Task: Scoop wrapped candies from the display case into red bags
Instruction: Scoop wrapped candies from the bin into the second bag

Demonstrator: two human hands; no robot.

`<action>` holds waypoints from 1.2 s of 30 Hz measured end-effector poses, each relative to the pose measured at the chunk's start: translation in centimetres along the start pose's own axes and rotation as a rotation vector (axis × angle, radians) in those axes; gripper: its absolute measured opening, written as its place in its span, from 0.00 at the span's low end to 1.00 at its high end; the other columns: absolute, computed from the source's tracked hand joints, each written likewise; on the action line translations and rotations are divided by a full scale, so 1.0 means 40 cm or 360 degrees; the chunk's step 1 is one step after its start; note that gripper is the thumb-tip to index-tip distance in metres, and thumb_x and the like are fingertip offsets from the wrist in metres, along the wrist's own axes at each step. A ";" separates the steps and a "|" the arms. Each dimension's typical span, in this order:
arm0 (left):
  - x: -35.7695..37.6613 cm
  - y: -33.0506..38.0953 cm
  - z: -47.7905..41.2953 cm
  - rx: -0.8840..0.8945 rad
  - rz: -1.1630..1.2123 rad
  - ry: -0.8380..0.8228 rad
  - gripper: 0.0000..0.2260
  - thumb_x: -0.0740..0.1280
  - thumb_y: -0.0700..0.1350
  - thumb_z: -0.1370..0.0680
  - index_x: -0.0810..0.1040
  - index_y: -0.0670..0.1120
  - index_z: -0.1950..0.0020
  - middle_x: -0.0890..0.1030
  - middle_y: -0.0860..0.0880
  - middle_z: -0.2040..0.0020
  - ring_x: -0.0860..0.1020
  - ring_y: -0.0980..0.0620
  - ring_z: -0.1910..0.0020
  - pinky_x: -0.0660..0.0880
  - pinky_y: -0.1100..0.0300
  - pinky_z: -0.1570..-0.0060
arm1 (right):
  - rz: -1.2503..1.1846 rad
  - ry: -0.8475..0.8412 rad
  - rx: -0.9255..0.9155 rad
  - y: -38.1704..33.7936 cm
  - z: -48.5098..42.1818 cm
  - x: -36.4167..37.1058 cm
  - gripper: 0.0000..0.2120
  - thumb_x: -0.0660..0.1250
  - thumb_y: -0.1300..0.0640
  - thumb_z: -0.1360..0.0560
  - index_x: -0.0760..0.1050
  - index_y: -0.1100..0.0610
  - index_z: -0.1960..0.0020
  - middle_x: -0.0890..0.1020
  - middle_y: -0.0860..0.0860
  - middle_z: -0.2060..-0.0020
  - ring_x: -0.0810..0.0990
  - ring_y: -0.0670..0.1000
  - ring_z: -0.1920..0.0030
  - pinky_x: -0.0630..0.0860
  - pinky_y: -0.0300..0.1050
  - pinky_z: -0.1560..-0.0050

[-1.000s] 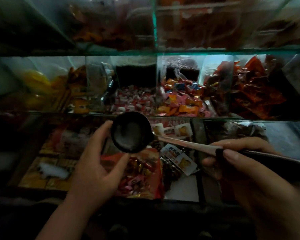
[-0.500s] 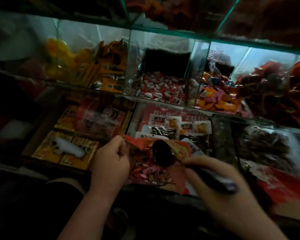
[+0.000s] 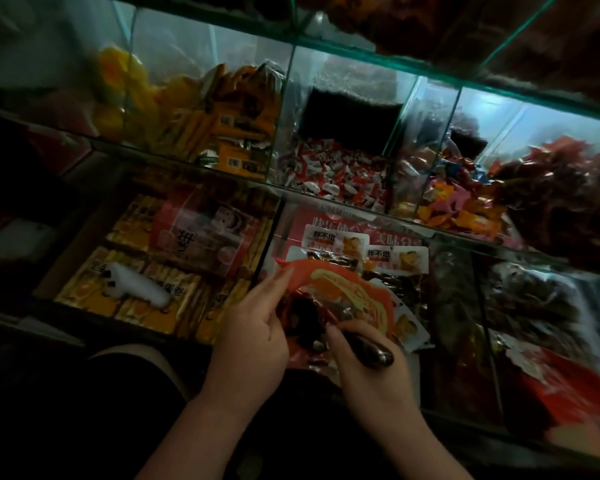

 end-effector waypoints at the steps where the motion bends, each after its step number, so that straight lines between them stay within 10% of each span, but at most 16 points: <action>1: 0.000 -0.005 0.002 -0.0009 -0.0015 -0.0016 0.26 0.59 0.34 0.17 0.69 0.55 0.21 0.70 0.62 0.25 0.65 0.68 0.26 0.64 0.69 0.28 | -0.0049 0.0042 0.0036 0.008 -0.001 -0.010 0.08 0.73 0.52 0.22 0.84 0.40 0.57 0.86 0.39 0.60 0.83 0.37 0.57 0.75 0.27 0.60; 7: 0.039 -0.019 0.026 -0.0098 -0.0064 -0.0214 0.36 0.62 0.40 0.17 0.50 0.72 0.22 0.48 0.86 0.33 0.48 0.78 0.26 0.51 0.82 0.35 | -0.0353 0.0240 0.0312 0.054 0.019 -0.054 0.05 0.72 0.43 0.24 0.85 0.43 0.52 0.88 0.47 0.59 0.88 0.49 0.55 0.84 0.57 0.49; 14: 0.030 -0.029 0.034 -0.0118 0.0153 -0.0242 0.45 0.64 0.35 0.21 0.48 0.82 0.28 0.48 0.79 0.25 0.58 0.81 0.32 0.66 0.82 0.48 | -0.0644 0.0458 0.0387 0.043 0.046 -0.159 0.07 0.69 0.47 0.20 0.85 0.43 0.55 0.88 0.55 0.64 0.87 0.56 0.67 0.77 0.42 0.74; 16: 0.033 -0.021 0.036 -0.0101 0.0106 -0.0263 0.45 0.66 0.38 0.21 0.46 0.81 0.27 0.46 0.79 0.25 0.67 0.75 0.34 0.75 0.73 0.52 | -0.0649 0.0513 0.0347 0.028 0.048 -0.203 0.09 0.68 0.46 0.20 0.85 0.45 0.55 0.88 0.56 0.63 0.88 0.57 0.66 0.75 0.40 0.76; 19: 0.031 0.010 0.046 -0.0012 -0.0122 -0.0088 0.39 0.68 0.41 0.20 0.52 0.72 0.22 0.43 0.78 0.24 0.54 0.64 0.21 0.68 0.53 0.28 | -0.0764 0.0537 0.0401 0.028 0.041 -0.247 0.17 0.66 0.46 0.19 0.85 0.56 0.58 0.87 0.60 0.62 0.88 0.60 0.63 0.81 0.43 0.70; 23: 0.011 0.099 0.075 0.0456 -0.0294 0.0343 0.23 0.67 0.37 0.22 0.71 0.50 0.28 0.64 0.55 0.22 0.60 0.52 0.21 0.60 0.46 0.22 | -0.1025 0.0519 0.0490 0.044 0.037 -0.288 0.16 0.65 0.49 0.17 0.79 0.60 0.54 0.87 0.59 0.64 0.88 0.60 0.63 0.83 0.44 0.68; 27: 0.082 0.105 0.071 0.0390 -0.0373 0.0057 0.18 0.66 0.45 0.22 0.76 0.49 0.32 0.72 0.56 0.31 0.70 0.55 0.29 0.73 0.45 0.32 | -0.1134 0.0429 0.0303 0.010 0.048 -0.336 0.09 0.67 0.58 0.19 0.79 0.58 0.58 0.85 0.54 0.70 0.88 0.59 0.67 0.83 0.44 0.69; 36: 0.172 0.084 0.023 0.0025 -0.0717 -0.0219 0.27 0.55 0.63 0.17 0.74 0.48 0.26 0.72 0.51 0.28 0.67 0.52 0.27 0.65 0.50 0.26 | -0.1097 0.0147 0.0098 -0.010 0.063 -0.378 0.09 0.82 0.65 0.39 0.83 0.55 0.65 0.85 0.64 0.65 0.88 0.65 0.63 0.84 0.50 0.62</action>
Point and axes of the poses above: each hand's wrist, its own z-axis away from the middle knuckle, its own x-axis out of the palm, y = z × x, the point moved 8 cm from there along -z, towards the middle knuckle
